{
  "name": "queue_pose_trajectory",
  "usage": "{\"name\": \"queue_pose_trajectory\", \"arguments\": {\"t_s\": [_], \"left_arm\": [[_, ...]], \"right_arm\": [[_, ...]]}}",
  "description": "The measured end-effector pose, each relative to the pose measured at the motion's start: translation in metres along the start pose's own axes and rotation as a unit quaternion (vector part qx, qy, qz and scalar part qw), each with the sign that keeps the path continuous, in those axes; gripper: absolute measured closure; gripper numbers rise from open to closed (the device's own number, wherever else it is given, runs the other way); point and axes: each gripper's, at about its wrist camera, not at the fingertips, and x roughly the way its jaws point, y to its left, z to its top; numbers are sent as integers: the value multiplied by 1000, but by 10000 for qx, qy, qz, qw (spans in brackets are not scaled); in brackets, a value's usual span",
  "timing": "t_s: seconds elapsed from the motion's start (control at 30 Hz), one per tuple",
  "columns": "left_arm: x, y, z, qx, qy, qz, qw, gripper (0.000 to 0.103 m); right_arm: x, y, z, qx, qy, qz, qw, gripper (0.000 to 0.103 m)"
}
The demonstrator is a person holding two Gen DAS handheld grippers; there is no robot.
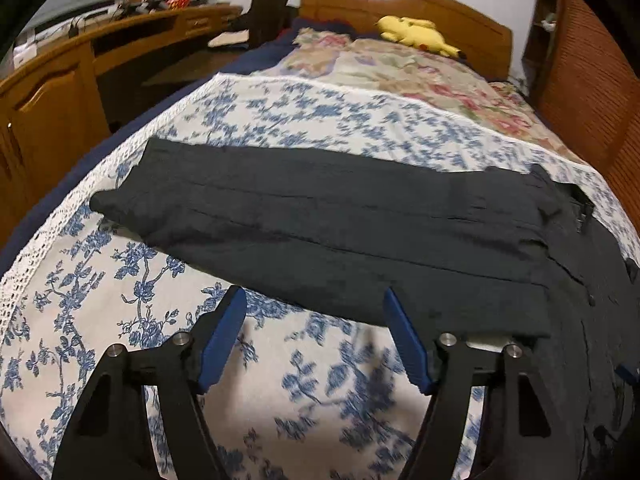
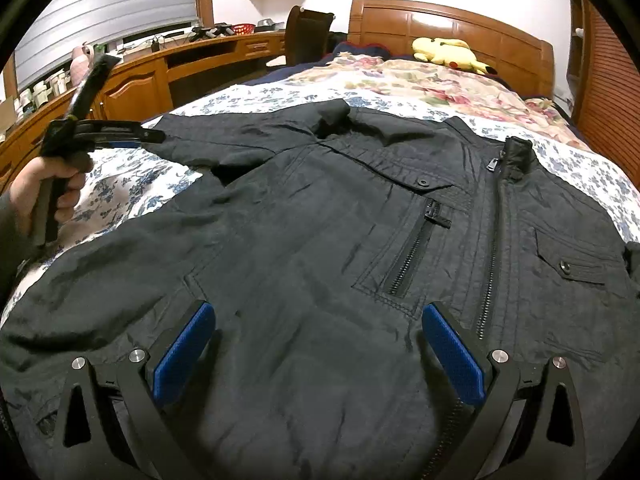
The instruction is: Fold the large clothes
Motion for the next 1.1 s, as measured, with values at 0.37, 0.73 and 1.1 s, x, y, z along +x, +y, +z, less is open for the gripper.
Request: {"name": "queue_pose_trajectory", "arguments": {"t_s": [0.37,0.73,1.1], "left_arm": [[29,16,7,-668,365,-429,9962,48],[16,-4,25,-79,4,-155,9998,101],[-87,-112,46,810,-811,-618,9915,102]], "right_arm": [[2,0,1,7,3,10,10000,0],[3,0,1,16,-7,7,10000,0],[-25,-16,-2,381,-147,242,9989,0]]}}
